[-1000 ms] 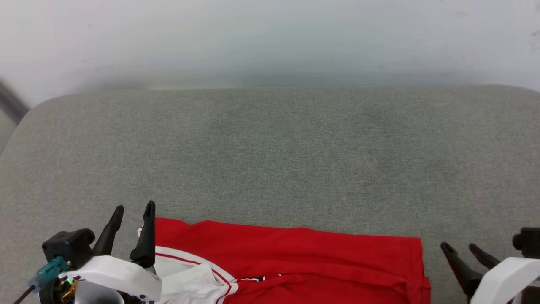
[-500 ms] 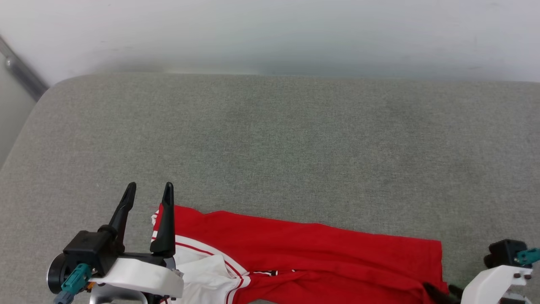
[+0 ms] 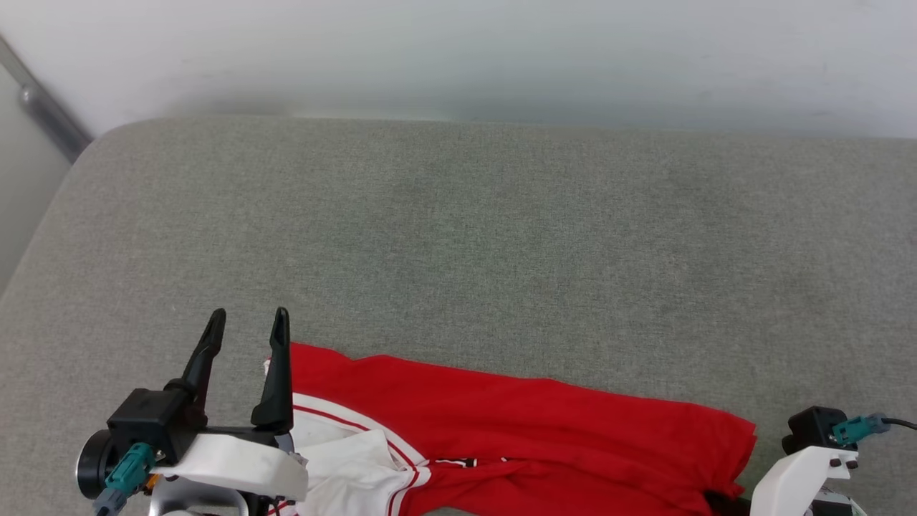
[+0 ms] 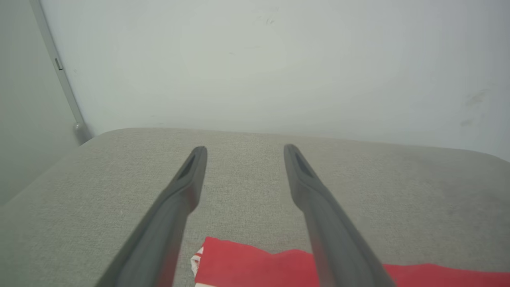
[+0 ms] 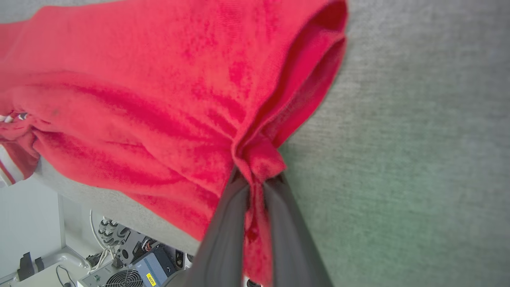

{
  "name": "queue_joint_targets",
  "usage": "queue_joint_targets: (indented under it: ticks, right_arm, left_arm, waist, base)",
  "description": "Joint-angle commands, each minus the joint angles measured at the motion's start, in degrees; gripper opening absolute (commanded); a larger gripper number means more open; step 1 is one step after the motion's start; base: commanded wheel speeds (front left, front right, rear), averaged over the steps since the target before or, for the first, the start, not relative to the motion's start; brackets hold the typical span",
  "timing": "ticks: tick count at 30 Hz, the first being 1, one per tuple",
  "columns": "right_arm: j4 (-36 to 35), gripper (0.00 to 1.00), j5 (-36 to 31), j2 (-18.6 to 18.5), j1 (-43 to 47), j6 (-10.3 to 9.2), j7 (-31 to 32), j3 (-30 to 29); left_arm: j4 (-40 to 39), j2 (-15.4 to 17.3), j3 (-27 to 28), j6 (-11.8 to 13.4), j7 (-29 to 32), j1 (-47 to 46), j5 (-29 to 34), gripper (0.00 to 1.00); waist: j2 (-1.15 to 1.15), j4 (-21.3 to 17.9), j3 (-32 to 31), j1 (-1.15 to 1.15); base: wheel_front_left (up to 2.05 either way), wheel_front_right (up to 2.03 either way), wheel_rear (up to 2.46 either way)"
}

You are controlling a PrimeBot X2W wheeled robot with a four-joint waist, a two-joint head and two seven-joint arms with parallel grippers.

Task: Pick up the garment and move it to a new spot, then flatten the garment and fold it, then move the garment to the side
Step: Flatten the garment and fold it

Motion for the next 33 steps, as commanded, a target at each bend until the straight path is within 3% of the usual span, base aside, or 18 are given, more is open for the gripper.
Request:
queue_joint_targets:
  ticks: [1, 11, 21, 24, 26, 30, 33]
  right_arm:
    - [0.6, 0.00, 0.1, 0.5, 0.2, 0.00, 0.1, 0.7]
    - [-2.6, 0.00, -1.4, -3.6, -2.9, -0.01, -0.5, -3.8]
    - [-3.4, 0.00, -2.9, -4.3, -2.7, -0.01, 4.7, -17.2]
    - [-3.4, 0.00, 1.4, -1.0, -4.1, -0.01, 9.3, -18.6]
    - [-4.0, 0.00, 10.5, 3.0, -5.5, -0.01, 16.0, -18.5]
    - [-4.2, 0.00, 20.8, 4.9, -6.0, -0.01, 21.8, -16.1]
    - [-1.5, 0.00, 31.8, 5.2, -6.4, -0.01, 22.8, -11.4]
  left_arm:
    - [0.2, 0.0, 0.2, 0.3, 0.0, 0.5, 0.2, 1.00]
    - [-0.1, 1.1, 0.8, 1.1, 0.3, 2.7, -0.3, 1.00]
    - [-0.9, 1.4, 0.1, 1.7, 0.9, 3.7, -0.1, 1.00]
    - [-0.8, 1.4, -0.3, 1.7, 1.0, 3.9, 0.1, 1.00]
    - [-0.7, 1.3, -0.5, 1.7, 1.1, 3.8, 0.0, 1.00]
    - [-0.9, 1.2, -1.0, 1.5, 1.4, 2.9, 0.3, 1.00]
    - [-0.8, 1.3, -1.4, 1.2, 1.8, 1.8, 0.4, 1.00]
  waist:
    - [0.00, -0.3, -0.4, 0.00]
    - [0.00, -2.9, -3.5, 0.00]
    - [0.00, -4.3, -4.5, 0.00]
    - [0.00, -4.6, -4.7, 0.00]
    - [0.00, -4.6, -5.0, 0.00]
    - [0.00, -4.1, -4.6, 0.00]
    - [0.00, -3.1, -4.2, 0.00]
  base:
    - [0.00, 0.00, 0.00]
    - [0.00, 0.00, 0.00]
    - [0.00, 0.00, 0.00]
    - [0.00, 0.00, 0.00]
    - [0.00, 0.00, 0.00]
    - [0.00, 0.00, 0.00]
    - [0.00, 0.00, 0.00]
